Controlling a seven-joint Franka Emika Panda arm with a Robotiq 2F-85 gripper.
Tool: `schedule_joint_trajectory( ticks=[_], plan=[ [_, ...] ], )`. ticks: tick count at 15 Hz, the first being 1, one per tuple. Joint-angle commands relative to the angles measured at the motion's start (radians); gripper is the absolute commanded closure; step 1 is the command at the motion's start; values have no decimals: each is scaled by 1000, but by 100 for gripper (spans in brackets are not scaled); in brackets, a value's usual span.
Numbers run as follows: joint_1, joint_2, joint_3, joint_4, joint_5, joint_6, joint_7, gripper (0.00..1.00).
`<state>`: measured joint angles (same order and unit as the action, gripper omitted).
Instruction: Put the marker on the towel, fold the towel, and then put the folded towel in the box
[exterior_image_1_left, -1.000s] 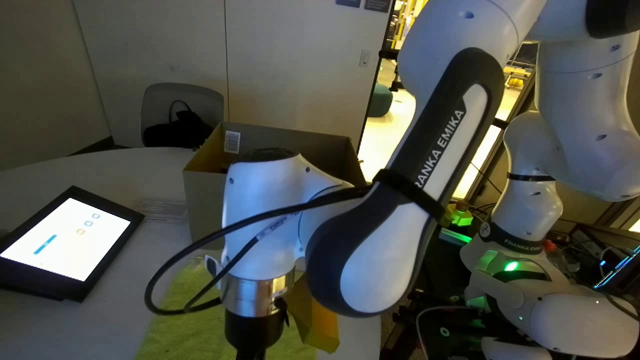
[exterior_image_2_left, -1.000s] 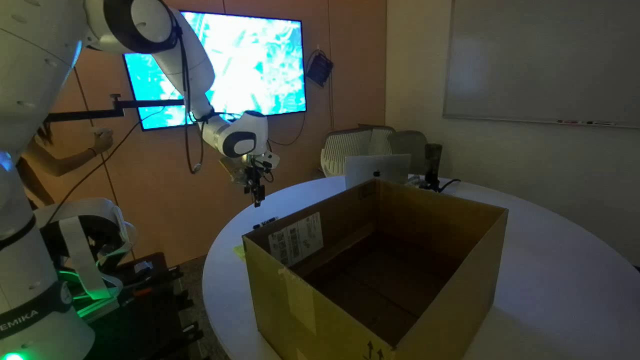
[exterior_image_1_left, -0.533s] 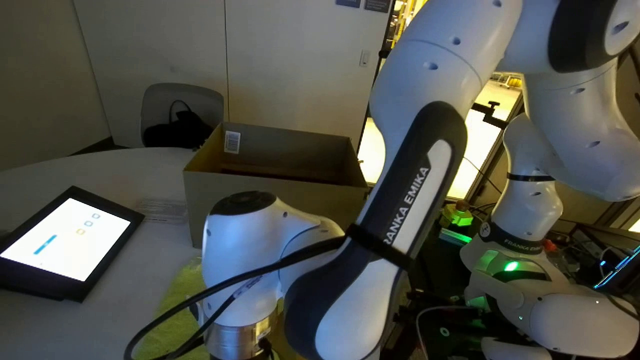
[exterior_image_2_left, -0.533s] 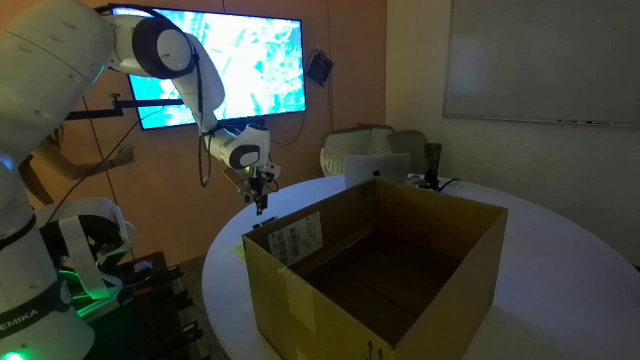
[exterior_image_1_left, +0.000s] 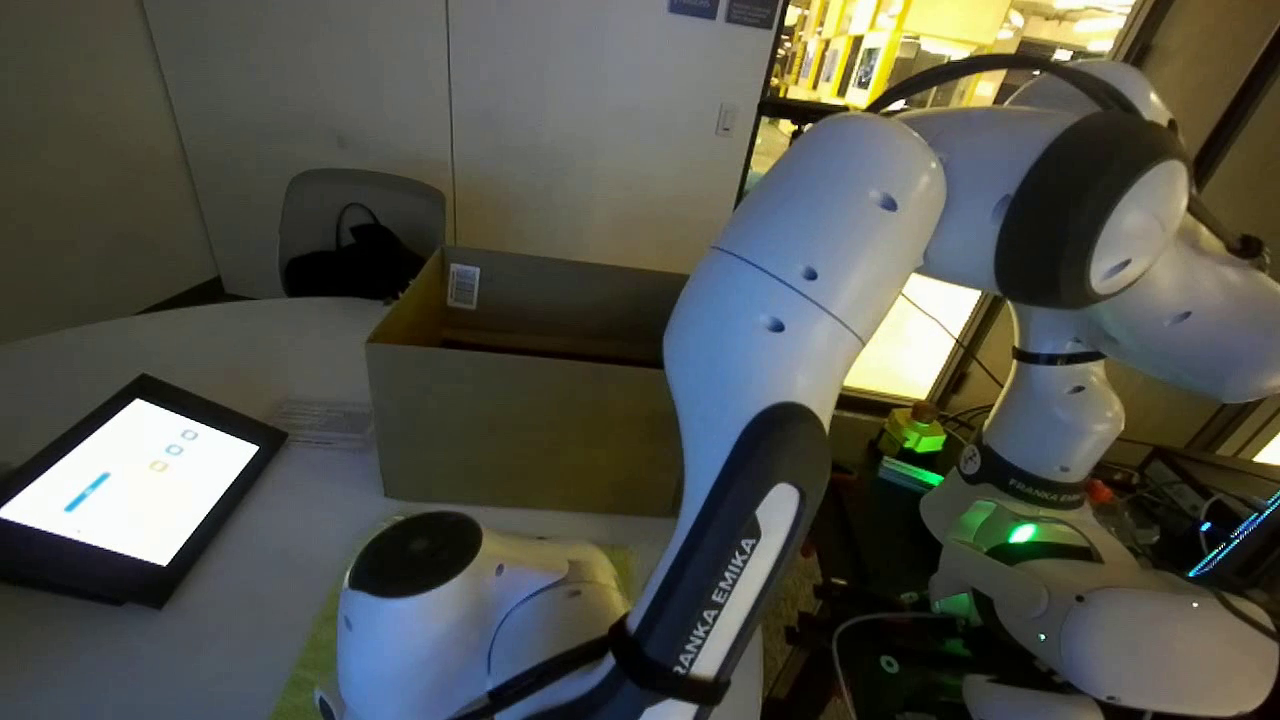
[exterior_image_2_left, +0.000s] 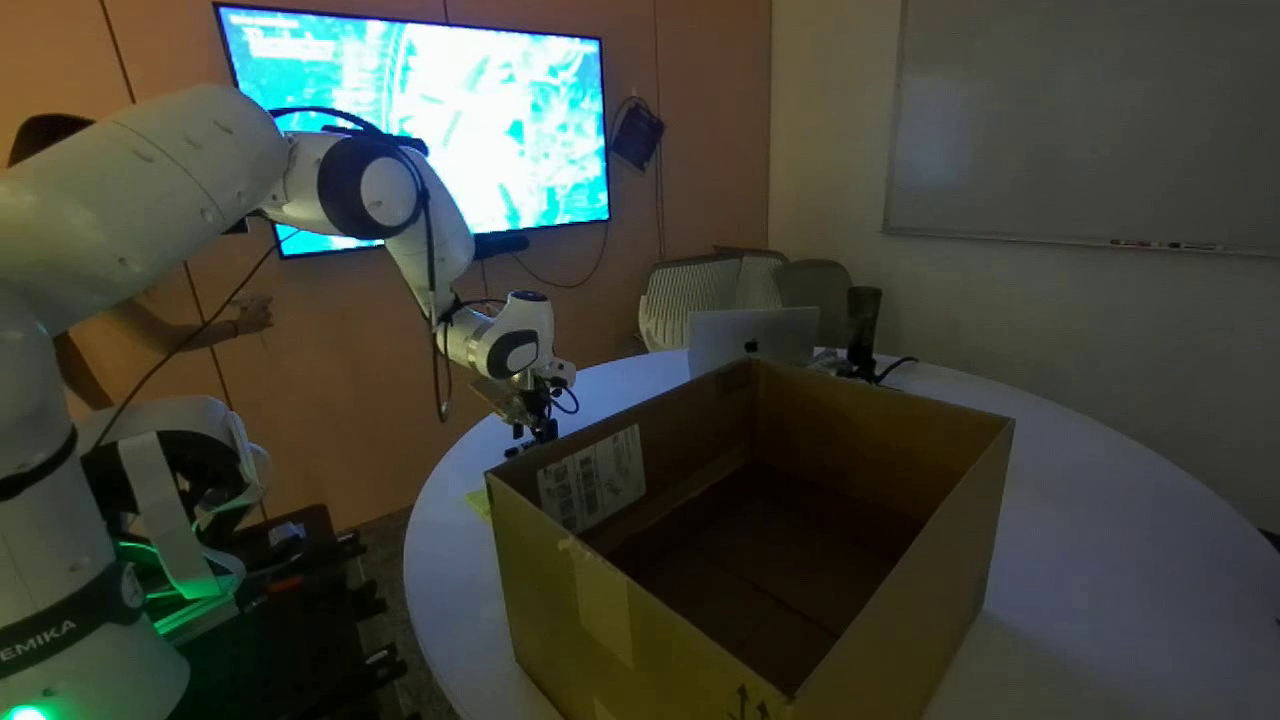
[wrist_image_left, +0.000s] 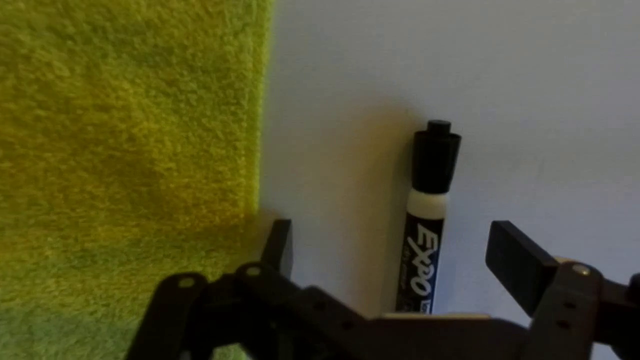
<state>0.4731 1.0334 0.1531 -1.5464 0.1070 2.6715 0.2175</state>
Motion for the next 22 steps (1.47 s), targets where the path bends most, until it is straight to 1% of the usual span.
schedule_joint_trajectory(
  ticks=[1,4,5,6,7,12,13,15,16,18,21,22],
  plan=[
    [61,73,-44,132,-62,-40,42,0],
    [89,98,-70,170,-104,-62,49,0],
    [91,98,-72,176,-110,-79,49,25],
    [93,98,-74,182,-118,-96,48,26],
    [93,95,-75,185,-123,-114,48,32],
    [91,60,-70,206,-138,-260,47,76],
    [91,54,-70,211,-142,-286,49,82],
    [85,43,-64,216,-147,-332,45,88],
    [82,37,-60,216,-145,-348,45,90],
    [70,18,-48,206,-136,-378,38,86],
    [38,-31,-24,181,-117,-420,24,86],
    [32,-59,-29,159,-98,-426,11,86]
  ],
)
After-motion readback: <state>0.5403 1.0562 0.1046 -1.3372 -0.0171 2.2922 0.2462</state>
